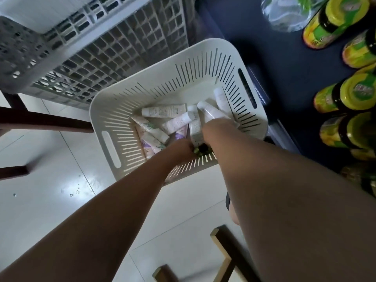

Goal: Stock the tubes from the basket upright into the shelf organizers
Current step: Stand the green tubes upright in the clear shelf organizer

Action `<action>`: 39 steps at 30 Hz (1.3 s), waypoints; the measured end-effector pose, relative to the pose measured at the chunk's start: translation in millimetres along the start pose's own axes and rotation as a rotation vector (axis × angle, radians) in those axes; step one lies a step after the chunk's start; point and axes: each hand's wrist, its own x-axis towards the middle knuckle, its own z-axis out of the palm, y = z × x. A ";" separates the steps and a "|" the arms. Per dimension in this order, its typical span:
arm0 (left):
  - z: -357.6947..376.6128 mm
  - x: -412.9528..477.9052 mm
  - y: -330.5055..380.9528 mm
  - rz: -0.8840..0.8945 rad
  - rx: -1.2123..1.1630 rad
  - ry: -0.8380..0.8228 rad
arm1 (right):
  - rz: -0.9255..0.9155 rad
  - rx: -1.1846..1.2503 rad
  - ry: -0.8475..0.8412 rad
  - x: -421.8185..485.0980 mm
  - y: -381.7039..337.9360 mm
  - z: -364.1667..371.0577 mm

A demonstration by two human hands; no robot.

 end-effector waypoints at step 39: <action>-106.0 -214.3 16.6 0.369 -1.586 0.421 | -0.446 2.488 -0.064 -192.1 42.1 -74.3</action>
